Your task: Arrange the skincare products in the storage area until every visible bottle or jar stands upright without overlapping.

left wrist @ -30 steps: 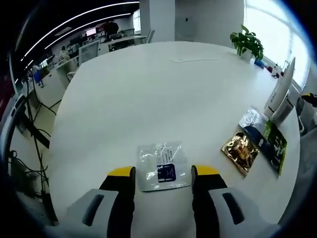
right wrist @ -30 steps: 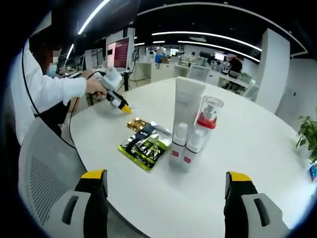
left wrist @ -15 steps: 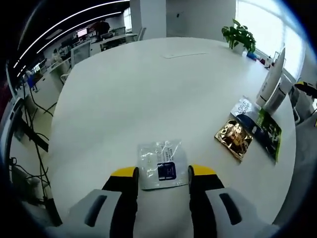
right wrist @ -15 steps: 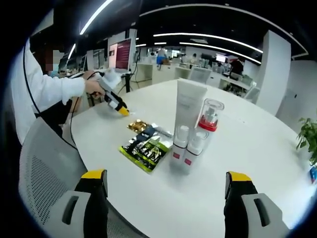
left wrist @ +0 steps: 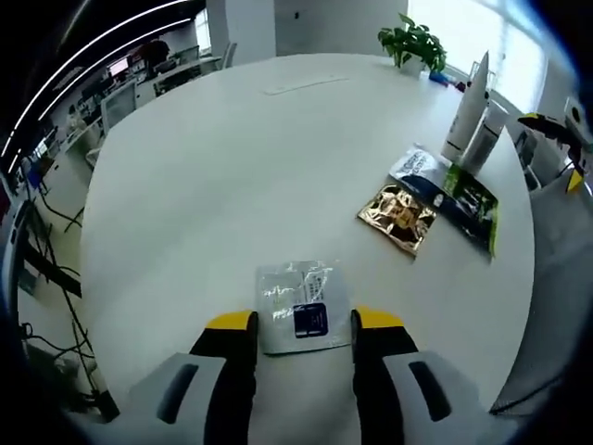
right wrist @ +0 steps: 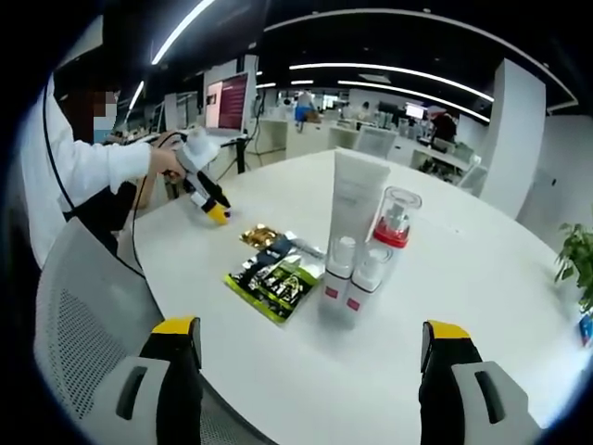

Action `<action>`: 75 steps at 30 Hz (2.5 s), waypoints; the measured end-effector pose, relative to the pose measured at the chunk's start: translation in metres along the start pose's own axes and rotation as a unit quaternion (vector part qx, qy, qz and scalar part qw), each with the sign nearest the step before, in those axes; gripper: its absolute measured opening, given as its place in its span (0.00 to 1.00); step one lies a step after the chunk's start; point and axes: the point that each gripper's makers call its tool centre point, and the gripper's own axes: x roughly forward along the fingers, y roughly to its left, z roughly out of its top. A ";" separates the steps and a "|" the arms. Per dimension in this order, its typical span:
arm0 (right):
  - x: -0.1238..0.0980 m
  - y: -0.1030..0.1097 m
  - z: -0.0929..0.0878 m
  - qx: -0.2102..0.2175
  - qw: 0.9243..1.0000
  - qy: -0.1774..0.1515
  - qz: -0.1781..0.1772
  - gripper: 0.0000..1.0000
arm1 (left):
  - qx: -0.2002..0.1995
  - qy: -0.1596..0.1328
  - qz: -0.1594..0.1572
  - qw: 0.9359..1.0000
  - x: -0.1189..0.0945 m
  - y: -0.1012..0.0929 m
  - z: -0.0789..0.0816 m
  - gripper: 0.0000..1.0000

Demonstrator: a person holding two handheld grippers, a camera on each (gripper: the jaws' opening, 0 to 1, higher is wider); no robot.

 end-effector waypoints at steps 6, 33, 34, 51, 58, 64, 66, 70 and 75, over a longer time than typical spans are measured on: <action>-0.002 -0.001 -0.001 -0.001 1.000 0.000 -0.002 1.00 | 0.025 0.009 -0.017 0.999 -0.006 -0.013 -0.011 0.38; -0.003 0.003 -0.003 -0.008 1.000 -0.001 0.001 1.00 | 0.139 0.020 -0.094 0.986 -0.006 -0.077 -0.012 0.36; -0.003 0.003 -0.003 -0.009 1.000 0.000 0.001 1.00 | 0.139 0.021 -0.095 0.985 -0.006 -0.078 -0.013 0.36; -0.002 0.005 -0.005 -0.015 1.000 0.004 0.008 1.00 | 0.246 0.023 -0.159 0.956 0.000 -0.121 -0.002 0.36; -0.001 0.004 -0.007 -0.023 1.000 0.011 0.008 1.00 | 0.283 0.026 -0.186 0.941 0.009 -0.131 0.012 0.37; -0.006 -0.001 -0.012 -0.016 1.000 0.012 0.003 1.00 | 0.315 0.036 -0.198 0.927 0.015 -0.139 0.022 0.37; -0.005 -0.002 -0.012 -0.014 1.000 0.014 0.000 1.00 | 0.327 0.038 -0.205 0.922 0.017 -0.142 0.024 0.37; -0.005 -0.001 -0.011 -0.008 1.000 0.012 -0.002 1.00 | 0.325 0.038 -0.211 0.921 0.020 -0.144 0.029 0.38; -0.004 0.000 -0.015 -0.009 1.000 0.018 0.001 1.00 | 0.335 0.036 -0.215 0.917 0.022 -0.147 0.031 0.38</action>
